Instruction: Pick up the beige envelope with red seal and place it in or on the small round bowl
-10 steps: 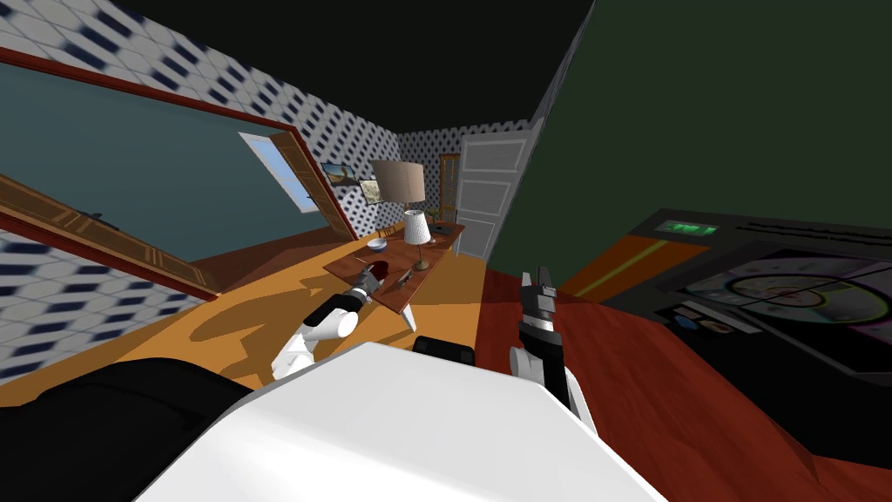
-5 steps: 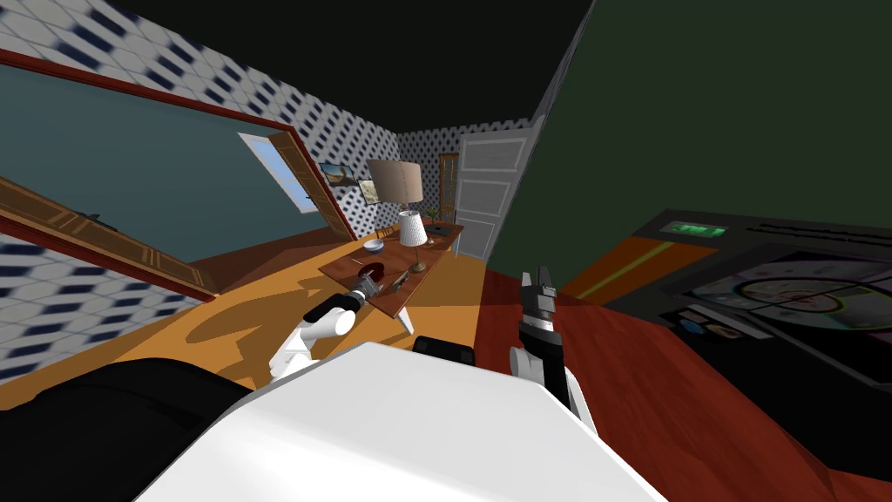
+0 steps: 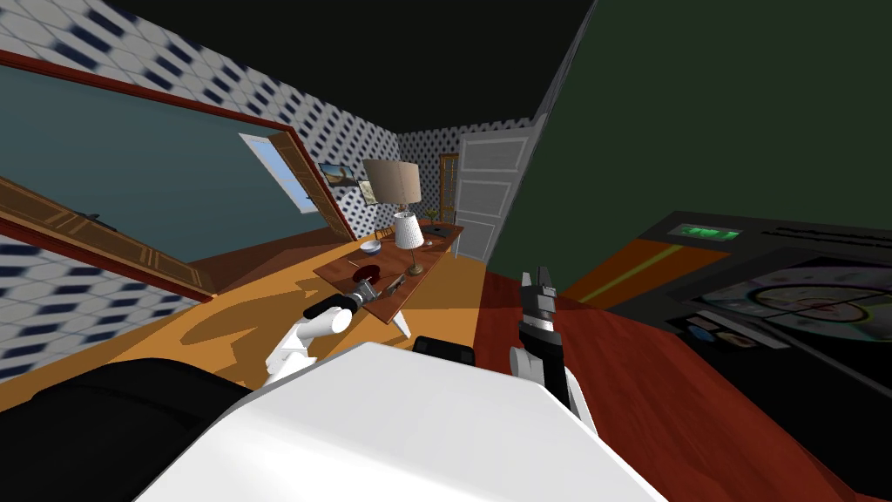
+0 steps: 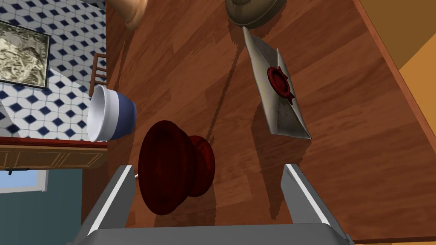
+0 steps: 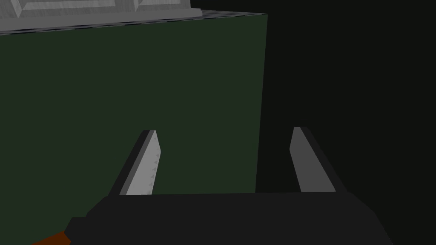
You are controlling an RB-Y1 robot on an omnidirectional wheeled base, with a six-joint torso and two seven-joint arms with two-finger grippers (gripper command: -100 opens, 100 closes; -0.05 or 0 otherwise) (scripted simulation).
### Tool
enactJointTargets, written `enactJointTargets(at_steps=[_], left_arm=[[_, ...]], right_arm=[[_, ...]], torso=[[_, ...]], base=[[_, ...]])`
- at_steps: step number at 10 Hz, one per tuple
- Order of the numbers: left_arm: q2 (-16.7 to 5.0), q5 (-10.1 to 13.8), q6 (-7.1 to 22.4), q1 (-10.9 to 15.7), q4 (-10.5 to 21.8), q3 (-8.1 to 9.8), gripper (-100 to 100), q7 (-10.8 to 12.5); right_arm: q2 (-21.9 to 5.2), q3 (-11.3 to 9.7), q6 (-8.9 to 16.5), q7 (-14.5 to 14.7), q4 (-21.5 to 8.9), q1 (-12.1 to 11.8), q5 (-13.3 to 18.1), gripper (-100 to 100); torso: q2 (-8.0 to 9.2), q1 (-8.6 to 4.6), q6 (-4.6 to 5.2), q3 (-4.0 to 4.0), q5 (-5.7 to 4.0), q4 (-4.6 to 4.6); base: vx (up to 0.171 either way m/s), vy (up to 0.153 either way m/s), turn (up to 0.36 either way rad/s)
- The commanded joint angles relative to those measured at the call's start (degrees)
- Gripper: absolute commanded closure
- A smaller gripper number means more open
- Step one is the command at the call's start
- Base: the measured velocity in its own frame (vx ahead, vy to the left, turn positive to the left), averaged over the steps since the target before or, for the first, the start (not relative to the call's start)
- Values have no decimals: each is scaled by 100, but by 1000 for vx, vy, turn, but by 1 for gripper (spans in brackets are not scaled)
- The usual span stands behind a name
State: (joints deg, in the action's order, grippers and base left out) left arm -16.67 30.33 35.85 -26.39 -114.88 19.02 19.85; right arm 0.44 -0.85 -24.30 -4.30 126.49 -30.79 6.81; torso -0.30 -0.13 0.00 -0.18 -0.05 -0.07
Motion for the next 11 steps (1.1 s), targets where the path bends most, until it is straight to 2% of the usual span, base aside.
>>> enactJointTargets(at_steps=[1,2,3,4,5,6,7,8,9,10,11], left_arm=[[6,12,173,-24,-7,6,-100,23],[-44,84,419,25,125,79,-100,176],[-44,84,549,25,125,79,-100,176],[-98,147,724,78,267,146,-100,329],[-98,147,907,78,267,146,-100,329],[-155,202,1096,137,415,209,-100,481],[-155,202,1268,137,415,209,-100,481],[-155,202,1317,137,415,209,-100,481],[-214,248,1559,198,569,267,-100,631],[-214,248,1696,198,569,267,-100,631],[-276,287,1870,263,724,321,-100,779]], right_arm=[[0,0,0,0,0,0,0,0],[0,0,0,0,0,0,0,0],[0,0,0,0,0,0,0,0],[0,0,0,0,0,0,0,0],[0,0,0,0,0,-1,0,0],[0,0,0,0,0,0,0,0],[0,0,0,0,0,-1,0,0],[0,0,0,0,0,0,0,0],[0,0,0,0,0,0,0,0],[0,0,0,0,0,0,0,0],[0,0,0,0,0,0,0,0]], torso=[[0,0,0,0,0,0],[10,9,0,5,2,2],[3,4,-1,2,2,1],[-1,4,0,0,1,0],[-14,4,0,-7,1,-2],[-11,6,0,-6,2,-3],[-17,2,0,-9,1,-3],[-11,6,0,-7,1,-3],[8,13,0,4,3,1],[-1,14,0,0,4,0],[-2,13,0,-1,3,-1]], base=[[47,-13,0],[78,-37,24],[89,-36,23],[128,-34,38],[109,-27,20],[128,-43,32],[108,-30,22],[42,-4,-3],[87,-10,36],[93,-15,24],[126,-16,44]])
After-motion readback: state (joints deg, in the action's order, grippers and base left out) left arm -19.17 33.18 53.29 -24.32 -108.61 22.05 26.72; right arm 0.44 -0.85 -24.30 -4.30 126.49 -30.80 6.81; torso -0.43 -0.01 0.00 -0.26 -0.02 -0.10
